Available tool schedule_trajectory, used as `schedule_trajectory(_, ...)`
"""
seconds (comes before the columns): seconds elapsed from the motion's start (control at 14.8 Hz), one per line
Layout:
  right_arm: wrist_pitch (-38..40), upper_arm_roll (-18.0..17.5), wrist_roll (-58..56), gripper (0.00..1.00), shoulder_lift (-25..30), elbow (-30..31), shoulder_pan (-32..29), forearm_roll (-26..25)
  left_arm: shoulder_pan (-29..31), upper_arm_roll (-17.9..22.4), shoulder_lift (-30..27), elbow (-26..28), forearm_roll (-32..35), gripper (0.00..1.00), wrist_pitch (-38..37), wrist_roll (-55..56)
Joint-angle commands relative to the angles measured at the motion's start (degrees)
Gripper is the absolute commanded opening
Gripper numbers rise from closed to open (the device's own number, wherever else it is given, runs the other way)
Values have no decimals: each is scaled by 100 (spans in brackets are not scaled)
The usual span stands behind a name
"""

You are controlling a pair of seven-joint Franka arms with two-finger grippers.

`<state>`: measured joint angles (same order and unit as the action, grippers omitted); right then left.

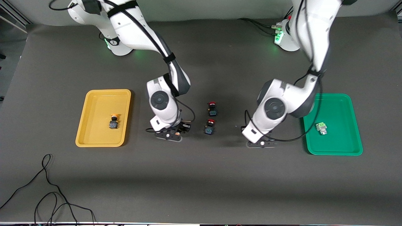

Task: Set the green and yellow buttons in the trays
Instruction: 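Carry the green button to the green tray while the right gripper carries the yellow button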

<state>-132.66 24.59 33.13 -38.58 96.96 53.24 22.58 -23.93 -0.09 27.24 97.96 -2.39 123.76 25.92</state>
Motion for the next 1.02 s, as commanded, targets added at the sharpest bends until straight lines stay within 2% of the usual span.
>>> schedule_trajectory(0.0, 1299, 535, -551, 0, 964, 148, -6, 36, 528, 0, -841, 145, -131, 0, -983, -401)
schedule_trajectory(0.14, 2056, 1115, -1192, 0, 1368, 156, 20, 27, 1246, 18, -1150, 145, -131, 0, -1615, -1399)
schedule_trajectory(0.27, 2619, 1712, -1956, 0, 1615, 156, 29, 27, 2221, 18, -1256, 136, -122, 0, -2082, -2664)
schedule_trajectory(0.41, 2937, 2231, -2729, 0, 1669, 209, 38, 27, 3075, 35, -1178, 136, 18, 0, -2041, -3808)
schedule_trajectory(0.47, 2947, 2521, -3186, 0, 1687, 348, 55, 27, 3391, 36, -1047, 145, 254, 0, -1945, -4031)
schedule_trajectory(0.68, 2843, 3155, -4417, 0, 1722, 831, 20, 27, 3675, 36, -599, 215, 572, 0, -1453, -4068)
schedule_trajectory(0.81, 2431, 3358, -5068, 0, 1713, 1261, -32, 36, 3711, 44, -178, 224, 722, 0, -997, -4068)
schedule_trajectory(0.95, 1721, 3394, -5447, 0, 1678, 1780, -50, 62, 3711, 62, 139, 224, 757, 0, -680, -4068)
